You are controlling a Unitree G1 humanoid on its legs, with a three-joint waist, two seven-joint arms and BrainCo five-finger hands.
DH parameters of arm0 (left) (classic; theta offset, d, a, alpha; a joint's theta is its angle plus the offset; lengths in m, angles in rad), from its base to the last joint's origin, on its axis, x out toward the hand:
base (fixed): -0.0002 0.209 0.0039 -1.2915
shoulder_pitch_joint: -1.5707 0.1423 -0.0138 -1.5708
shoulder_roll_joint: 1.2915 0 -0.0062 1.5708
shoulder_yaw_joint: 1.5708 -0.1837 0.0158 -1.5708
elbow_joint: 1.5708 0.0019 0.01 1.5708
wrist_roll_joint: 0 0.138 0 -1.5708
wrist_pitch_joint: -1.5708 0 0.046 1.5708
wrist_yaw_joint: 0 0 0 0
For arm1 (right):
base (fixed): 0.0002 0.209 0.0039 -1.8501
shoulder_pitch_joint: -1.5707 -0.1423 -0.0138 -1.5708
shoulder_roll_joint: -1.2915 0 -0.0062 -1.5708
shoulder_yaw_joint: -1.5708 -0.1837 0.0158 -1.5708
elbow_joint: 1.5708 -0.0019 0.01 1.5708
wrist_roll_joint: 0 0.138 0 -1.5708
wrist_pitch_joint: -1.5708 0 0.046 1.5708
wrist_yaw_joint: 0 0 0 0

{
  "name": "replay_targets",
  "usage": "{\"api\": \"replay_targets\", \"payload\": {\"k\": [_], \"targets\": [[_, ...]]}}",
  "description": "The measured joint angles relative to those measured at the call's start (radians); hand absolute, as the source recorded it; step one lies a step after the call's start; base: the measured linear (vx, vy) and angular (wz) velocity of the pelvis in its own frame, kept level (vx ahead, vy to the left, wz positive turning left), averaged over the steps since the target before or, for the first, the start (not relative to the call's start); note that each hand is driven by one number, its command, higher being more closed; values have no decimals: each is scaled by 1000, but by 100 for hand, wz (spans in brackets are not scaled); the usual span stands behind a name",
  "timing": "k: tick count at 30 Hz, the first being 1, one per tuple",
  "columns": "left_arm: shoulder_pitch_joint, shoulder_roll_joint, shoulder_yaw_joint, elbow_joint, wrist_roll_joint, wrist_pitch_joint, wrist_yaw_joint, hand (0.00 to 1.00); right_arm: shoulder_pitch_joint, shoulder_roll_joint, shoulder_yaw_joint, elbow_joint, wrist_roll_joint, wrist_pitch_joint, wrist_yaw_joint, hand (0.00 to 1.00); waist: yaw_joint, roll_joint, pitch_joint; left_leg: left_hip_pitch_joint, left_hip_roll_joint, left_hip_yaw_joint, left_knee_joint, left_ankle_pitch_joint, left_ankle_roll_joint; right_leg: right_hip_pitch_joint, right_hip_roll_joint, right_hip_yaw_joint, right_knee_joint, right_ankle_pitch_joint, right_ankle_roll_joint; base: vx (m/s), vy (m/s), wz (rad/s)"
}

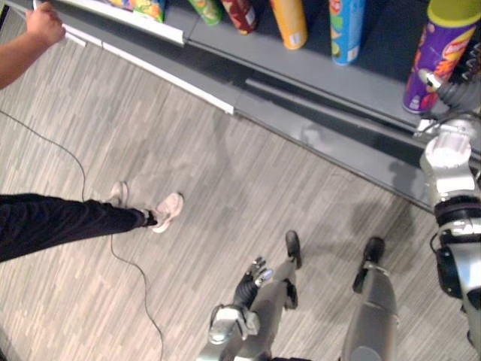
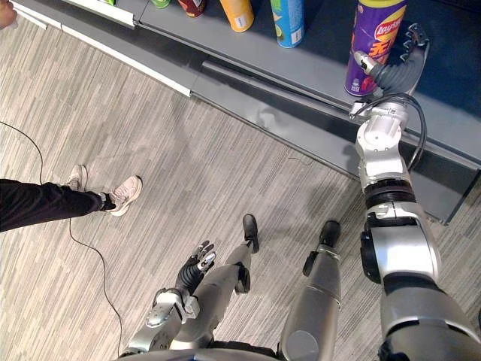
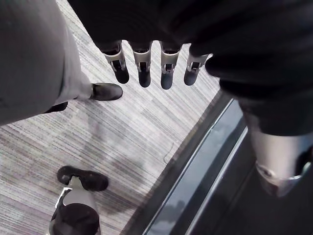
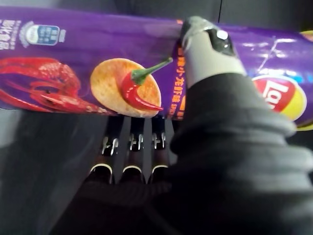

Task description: Put the gum and the chips on the shelf.

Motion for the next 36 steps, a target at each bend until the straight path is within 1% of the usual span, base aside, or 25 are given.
{"api": "replay_targets", "payload": {"k": [3, 4, 8, 9, 11, 13, 18, 19, 26, 36], "targets": [[-2, -2, -8, 1, 0, -14, 0, 0, 0, -3, 0, 0, 0, -27, -12, 100, 3, 7, -5, -15, -1, -1, 0, 0, 0, -16, -1, 1, 10, 0, 0, 30, -74, 2], [-6, -3, -13, 3, 0, -17, 1, 0, 0, -8, -1, 0, 0, -41, -15, 100, 10, 11, -8, -20, -3, 2, 0, 1, 1, -25, -3, 5, 13, 0, 0, 22, -66, -2], [-20, -25, -15, 23, 0, -27, 7, 0, 0, -11, 0, 12, -5, -53, -47, 100, 24, 26, -19, -25, -3, 3, 0, 1, 1, -31, -3, 7, 15, 0, 0, 20, -71, -1], [-21, -30, -25, 24, 0, -28, 9, 0, -2, -11, -1, 13, -5, -72, -66, 100, 26, 31, -23, -34, -4, 4, 0, 1, 1, -42, -4, 9, 18, 0, 0, 10, -62, -1], [-21, -33, -36, 27, 0, -28, 17, 0, -5, -12, -3, 14, -6, -90, -87, 100, 34, 31, -23, -41, -6, 15, 0, 2, 2, -60, -6, 18, 28, -2, -2, 9, -64, -5], [-21, -41, -36, 27, 0, -29, 20, 0, -14, -12, -8, 14, -6, -93, -101, 100, 43, 31, -23, -44, -7, 25, 0, 2, 2, -74, -8, 27, 34, -2, -3, 7, -68, -10], [-21, -42, -36, 26, 0, -32, 21, 0, -18, -12, -12, 18, -5, -98, -104, 100, 43, 31, -23, -48, -9, 28, 0, 2, 2, -83, -13, 32, 43, -4, -4, 9, -56, -1], [-21, -42, -37, 26, 0, -32, 22, 0, -22, -12, -12, 18, -5, -107, -104, 0, 43, 31, -23, -54, -10, 30, 0, 2, 2, -91, -14, 34, 46, -4, -4, 4, -80, -2], [-21, -51, -42, 24, 0, -32, 25, 0, -23, -10, -12, -1, 7, -109, -65, 0, 45, 31, -23, -62, -10, 49, 1, 2, 2, -109, -15, 49, 49, -4, -5, 19, -52, -4], [-23, -62, -39, 24, 0, -30, 26, 0, -8, -7, -10, -2, 13, -108, -8, 0, 43, 31, -23, -50, -7, 53, 1, 2, 3, -100, -9, 55, 49, -4, -5, 20, -49, -2]]}}
